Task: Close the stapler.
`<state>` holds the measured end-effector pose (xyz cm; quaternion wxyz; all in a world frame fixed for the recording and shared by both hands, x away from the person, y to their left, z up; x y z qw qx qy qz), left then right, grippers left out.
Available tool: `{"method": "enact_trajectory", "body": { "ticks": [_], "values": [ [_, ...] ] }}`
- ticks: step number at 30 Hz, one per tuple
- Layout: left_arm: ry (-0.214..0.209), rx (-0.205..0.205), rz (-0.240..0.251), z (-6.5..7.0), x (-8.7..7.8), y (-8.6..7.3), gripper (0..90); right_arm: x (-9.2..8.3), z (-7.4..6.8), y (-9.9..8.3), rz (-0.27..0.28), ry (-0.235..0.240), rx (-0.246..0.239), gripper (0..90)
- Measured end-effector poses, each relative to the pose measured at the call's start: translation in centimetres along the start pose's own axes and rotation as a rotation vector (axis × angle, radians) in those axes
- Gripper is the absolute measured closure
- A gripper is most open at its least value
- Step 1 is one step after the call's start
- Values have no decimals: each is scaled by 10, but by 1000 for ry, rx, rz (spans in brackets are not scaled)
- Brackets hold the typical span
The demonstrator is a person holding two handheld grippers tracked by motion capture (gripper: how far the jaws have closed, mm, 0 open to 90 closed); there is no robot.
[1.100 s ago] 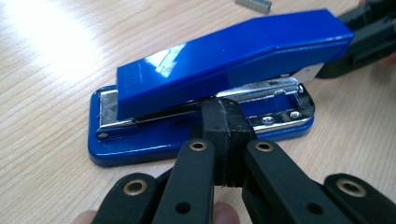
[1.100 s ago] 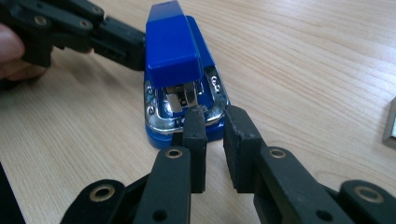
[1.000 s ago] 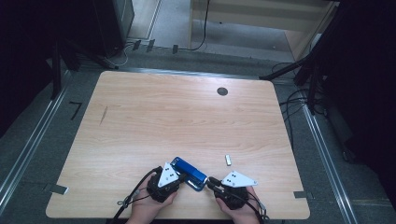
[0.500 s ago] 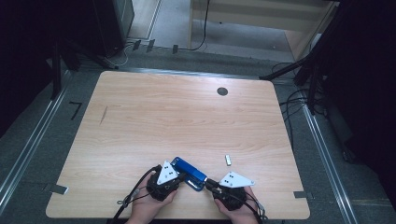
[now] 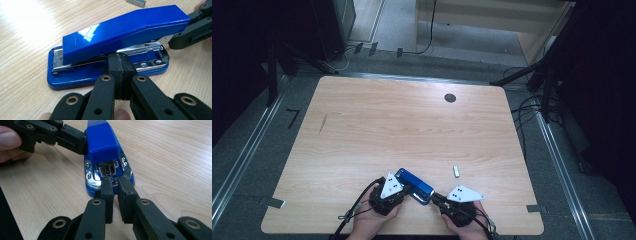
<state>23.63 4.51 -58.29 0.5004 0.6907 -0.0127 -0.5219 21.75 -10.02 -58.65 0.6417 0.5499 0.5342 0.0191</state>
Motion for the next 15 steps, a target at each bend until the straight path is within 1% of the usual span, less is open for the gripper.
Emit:
{"method": "enact_trajectory", "body": {
  "ticks": [4,7,15],
  "values": [
    [1,3,-1,0,0,0,900,1,-2,1,0,3,-3,849],
    [2,4,-2,0,0,0,900,1,-1,1,4,12,5,855],
    [-1,2,-1,0,0,0,900,-3,-3,6,30,9,2,869]
  ]
}}
Point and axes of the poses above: each handheld gripper's, and its own axes: x roughly forward along the jaws, y roughly out of its top, z roughly to its right, the point moved 8 cm from there along x, roughly forward along the jaws, and after that the axes turned 7 degrees about -z, right-handed, at the moved point
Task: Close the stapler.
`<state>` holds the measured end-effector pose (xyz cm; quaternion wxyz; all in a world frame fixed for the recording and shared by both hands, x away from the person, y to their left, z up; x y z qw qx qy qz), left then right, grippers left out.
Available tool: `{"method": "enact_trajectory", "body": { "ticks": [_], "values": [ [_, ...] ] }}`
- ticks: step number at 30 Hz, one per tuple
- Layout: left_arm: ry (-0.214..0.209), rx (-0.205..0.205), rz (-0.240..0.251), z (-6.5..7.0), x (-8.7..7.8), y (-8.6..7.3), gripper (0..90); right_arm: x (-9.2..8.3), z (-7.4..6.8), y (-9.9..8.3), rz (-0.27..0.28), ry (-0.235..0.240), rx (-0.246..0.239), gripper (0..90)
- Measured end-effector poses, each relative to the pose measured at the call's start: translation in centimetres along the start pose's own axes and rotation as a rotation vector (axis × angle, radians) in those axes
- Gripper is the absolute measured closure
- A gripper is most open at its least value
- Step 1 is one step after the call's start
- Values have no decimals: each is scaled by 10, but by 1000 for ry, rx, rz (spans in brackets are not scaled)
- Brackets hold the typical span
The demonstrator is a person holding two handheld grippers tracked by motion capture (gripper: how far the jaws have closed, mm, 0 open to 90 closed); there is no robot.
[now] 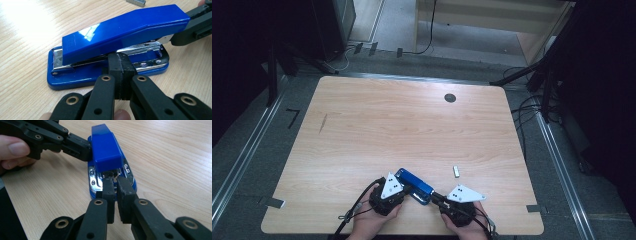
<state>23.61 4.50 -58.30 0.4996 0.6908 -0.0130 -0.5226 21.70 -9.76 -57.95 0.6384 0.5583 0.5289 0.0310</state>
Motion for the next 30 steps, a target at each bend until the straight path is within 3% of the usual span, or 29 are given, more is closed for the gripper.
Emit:
{"method": "enact_trajectory", "body": {
  "ticks": [9,21,30],
  "values": [
    [-1,-3,-1,0,0,0,900,-2,-1,2,8,-4,-4,900],
    [-1,-1,-2,0,0,0,900,-8,-4,14,69,2,1,900],
    [-2,-6,-4,-1,0,0,900,-13,-8,26,104,-22,-34,900]
  ]
}}
Point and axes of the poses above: each handheld gripper's, and its own axes: x roughly forward along the jaws, y roughly out of its top, z roughly to its right, the point moved 8 cm from there along x, roughly forward along the jaws, and after that the axes turned 7 degrees about -z, right-handed, at the moved point
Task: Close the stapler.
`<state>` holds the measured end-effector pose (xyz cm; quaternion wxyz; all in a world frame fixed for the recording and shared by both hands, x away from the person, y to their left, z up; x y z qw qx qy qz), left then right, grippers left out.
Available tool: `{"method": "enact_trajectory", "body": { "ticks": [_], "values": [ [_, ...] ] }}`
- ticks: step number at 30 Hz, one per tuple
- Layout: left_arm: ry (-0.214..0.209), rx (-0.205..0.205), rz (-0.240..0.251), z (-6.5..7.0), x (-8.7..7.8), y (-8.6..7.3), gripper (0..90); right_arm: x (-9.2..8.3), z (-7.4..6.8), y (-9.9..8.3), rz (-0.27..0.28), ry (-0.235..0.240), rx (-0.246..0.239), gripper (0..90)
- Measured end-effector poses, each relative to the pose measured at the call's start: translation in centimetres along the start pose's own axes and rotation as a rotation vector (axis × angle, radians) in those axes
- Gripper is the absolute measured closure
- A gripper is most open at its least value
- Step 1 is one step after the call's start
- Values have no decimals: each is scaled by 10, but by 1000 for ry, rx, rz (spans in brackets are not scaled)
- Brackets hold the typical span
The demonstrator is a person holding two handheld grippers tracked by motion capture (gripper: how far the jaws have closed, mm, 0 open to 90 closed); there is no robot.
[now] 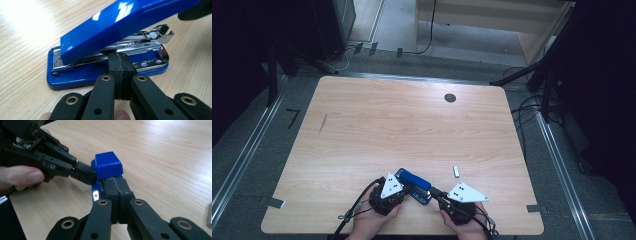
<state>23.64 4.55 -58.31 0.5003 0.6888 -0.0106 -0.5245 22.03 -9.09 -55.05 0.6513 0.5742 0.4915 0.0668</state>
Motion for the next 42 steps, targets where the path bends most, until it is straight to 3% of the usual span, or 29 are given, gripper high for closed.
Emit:
{"method": "enact_trajectory", "body": {
  "ticks": [12,42],
  "values": [
    [-5,0,2,0,0,0,900,-2,-2,20,54,10,-4,900],
    [0,11,2,0,1,0,900,4,-10,49,106,15,-22,900]
  ]
}}
Point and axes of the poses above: each handheld gripper's, and its own axes: x roughly forward along the jaws, y roughly out of its top, z roughly to its right, the point moved 8 cm from there along x, roughly forward along the jaws, and after that the axes turned 7 degrees about -z, right-handed, at the moved point
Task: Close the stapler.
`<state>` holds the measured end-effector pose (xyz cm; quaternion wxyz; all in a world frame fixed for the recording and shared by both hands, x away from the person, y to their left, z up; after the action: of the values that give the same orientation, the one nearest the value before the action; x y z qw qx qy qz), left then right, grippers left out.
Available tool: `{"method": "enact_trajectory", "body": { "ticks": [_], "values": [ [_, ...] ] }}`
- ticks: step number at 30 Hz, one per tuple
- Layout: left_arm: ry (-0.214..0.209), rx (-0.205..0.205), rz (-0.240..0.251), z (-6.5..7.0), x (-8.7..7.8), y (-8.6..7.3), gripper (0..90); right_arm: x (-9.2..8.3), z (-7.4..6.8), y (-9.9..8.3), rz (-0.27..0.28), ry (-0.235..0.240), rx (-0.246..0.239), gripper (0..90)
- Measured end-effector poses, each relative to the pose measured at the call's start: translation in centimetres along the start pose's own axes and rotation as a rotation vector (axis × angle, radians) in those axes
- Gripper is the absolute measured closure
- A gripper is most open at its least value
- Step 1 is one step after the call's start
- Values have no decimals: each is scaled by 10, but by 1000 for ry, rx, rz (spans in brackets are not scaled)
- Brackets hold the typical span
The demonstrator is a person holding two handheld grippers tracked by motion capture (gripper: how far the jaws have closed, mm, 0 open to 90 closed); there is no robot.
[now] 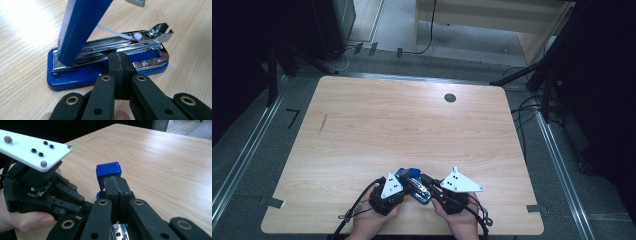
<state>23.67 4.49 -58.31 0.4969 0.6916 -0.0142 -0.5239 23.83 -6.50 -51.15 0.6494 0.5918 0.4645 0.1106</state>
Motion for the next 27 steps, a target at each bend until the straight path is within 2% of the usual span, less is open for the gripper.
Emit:
{"method": "enact_trajectory", "body": {
  "ticks": [22,27],
  "values": [
    [-3,0,1,0,0,0,900,13,-5,19,19,2,-29,900],
    [-5,-1,0,0,0,0,900,16,-7,23,21,19,-29,900]
  ]
}}
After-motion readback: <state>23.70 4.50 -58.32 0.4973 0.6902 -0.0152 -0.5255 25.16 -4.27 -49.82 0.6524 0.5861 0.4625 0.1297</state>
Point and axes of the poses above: each handheld gripper's, and its own axes: x roughly forward along the jaws, y roughly out of its top, z roughly to its right, the point moved 8 cm from there along x, roughly forward along the jaws, and after that the axes turned 7 degrees about -z, right-handed, at the moved point
